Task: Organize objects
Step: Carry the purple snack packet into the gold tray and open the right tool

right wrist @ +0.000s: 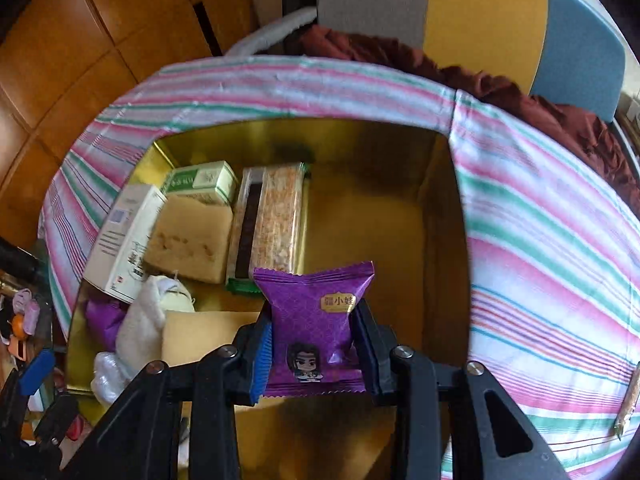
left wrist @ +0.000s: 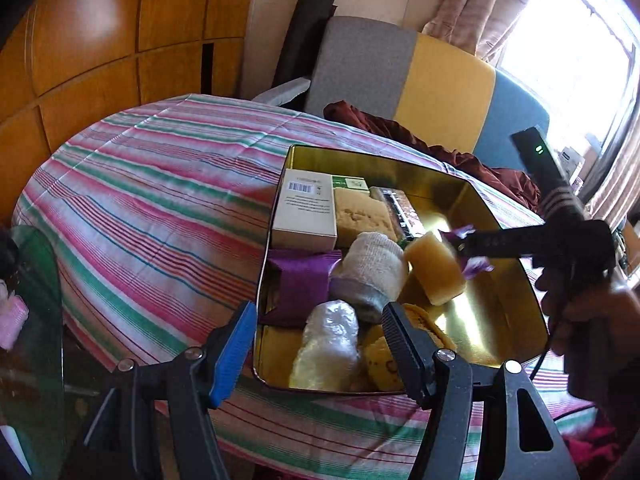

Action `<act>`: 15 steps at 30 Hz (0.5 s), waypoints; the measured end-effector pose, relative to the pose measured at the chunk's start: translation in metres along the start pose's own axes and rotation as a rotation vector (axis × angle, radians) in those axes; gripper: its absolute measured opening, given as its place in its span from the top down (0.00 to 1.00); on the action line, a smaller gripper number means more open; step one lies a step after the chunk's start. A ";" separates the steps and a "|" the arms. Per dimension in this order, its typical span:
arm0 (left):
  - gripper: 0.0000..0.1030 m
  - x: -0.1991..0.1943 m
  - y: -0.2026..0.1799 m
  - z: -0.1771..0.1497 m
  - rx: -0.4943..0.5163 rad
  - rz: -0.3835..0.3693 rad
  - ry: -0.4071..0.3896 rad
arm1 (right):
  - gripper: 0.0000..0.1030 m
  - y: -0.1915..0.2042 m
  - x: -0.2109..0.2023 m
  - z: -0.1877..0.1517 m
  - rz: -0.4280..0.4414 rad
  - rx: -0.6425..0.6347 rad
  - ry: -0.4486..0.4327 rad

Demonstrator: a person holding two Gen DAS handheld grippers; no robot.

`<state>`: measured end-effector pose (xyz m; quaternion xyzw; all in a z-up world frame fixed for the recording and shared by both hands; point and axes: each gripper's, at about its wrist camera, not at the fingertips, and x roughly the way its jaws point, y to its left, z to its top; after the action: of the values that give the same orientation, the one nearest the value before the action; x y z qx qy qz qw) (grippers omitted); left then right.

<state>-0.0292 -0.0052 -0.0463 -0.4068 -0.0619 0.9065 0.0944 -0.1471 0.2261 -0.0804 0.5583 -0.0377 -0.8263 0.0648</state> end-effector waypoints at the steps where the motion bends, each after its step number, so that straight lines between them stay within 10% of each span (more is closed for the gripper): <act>1: 0.36 0.001 0.001 0.000 -0.004 0.001 0.003 | 0.64 0.003 0.004 -0.001 0.012 0.003 0.008; 15: 0.32 -0.006 -0.007 0.001 0.026 0.010 -0.025 | 0.52 0.001 -0.013 -0.018 0.028 0.008 -0.053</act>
<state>-0.0250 0.0000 -0.0403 -0.3943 -0.0492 0.9128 0.0942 -0.1250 0.2273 -0.0748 0.5358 -0.0505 -0.8396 0.0731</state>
